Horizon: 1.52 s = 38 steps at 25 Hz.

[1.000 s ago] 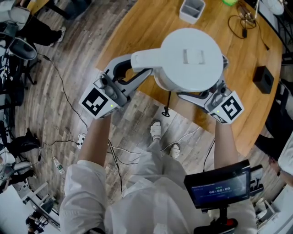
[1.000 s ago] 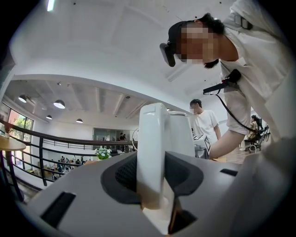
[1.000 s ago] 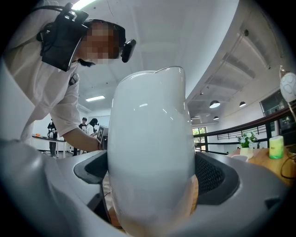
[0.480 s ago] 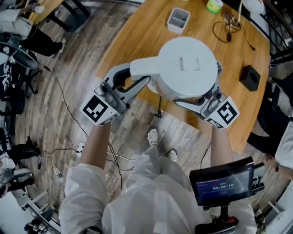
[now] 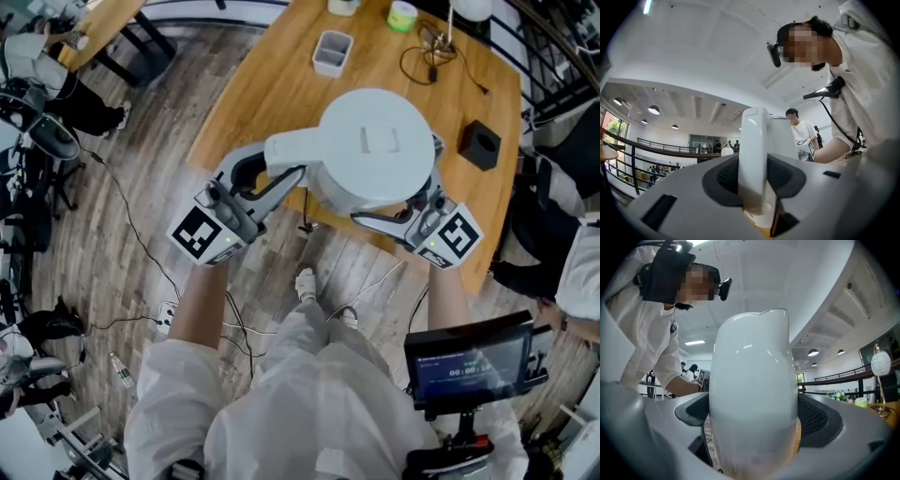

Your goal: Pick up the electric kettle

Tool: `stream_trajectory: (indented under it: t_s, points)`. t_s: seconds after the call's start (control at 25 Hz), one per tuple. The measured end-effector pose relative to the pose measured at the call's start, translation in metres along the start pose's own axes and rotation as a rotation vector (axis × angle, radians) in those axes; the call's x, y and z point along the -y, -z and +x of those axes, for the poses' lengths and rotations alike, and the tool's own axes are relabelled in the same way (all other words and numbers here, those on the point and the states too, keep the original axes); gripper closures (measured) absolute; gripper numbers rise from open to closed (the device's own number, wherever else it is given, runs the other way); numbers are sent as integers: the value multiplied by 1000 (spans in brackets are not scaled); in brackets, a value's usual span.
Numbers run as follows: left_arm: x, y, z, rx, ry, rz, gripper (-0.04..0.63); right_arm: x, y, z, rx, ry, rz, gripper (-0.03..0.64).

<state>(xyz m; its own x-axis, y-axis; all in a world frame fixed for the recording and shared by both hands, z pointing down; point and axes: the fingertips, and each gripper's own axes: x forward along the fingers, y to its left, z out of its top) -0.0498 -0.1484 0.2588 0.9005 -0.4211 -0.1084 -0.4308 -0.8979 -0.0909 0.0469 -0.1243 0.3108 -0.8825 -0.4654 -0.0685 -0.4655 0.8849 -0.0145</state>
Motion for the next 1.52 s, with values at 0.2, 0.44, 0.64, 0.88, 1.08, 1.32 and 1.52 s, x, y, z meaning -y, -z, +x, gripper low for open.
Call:
stream_trajectory:
  t_s: [0.2, 0.44, 0.64, 0.88, 1.08, 1.32, 1.52]
  points:
    - [35, -22, 8, 20, 13, 1, 463, -17, -23, -31, -5, 8, -23, 51]
    - [78, -40, 10, 40, -2, -18, 463, -45, -42, -67, 1, 7, -21, 51]
    - [116, -54, 9, 50, -2, -23, 463, -69, -55, -97, 9, 1, -29, 51]
    - [166, -76, 3, 74, 7, -24, 463, -106, -74, -132, 13, 0, -35, 51]
    - [171, -71, 6, 73, 19, -32, 463, -107, -65, -136, 8, 8, -16, 51]
    - [175, -66, 9, 69, 33, -47, 465, -108, -63, -142, 9, 13, -19, 51]
    - [174, -67, 10, 71, 40, -49, 465, -106, -66, -141, 8, 12, -33, 51]
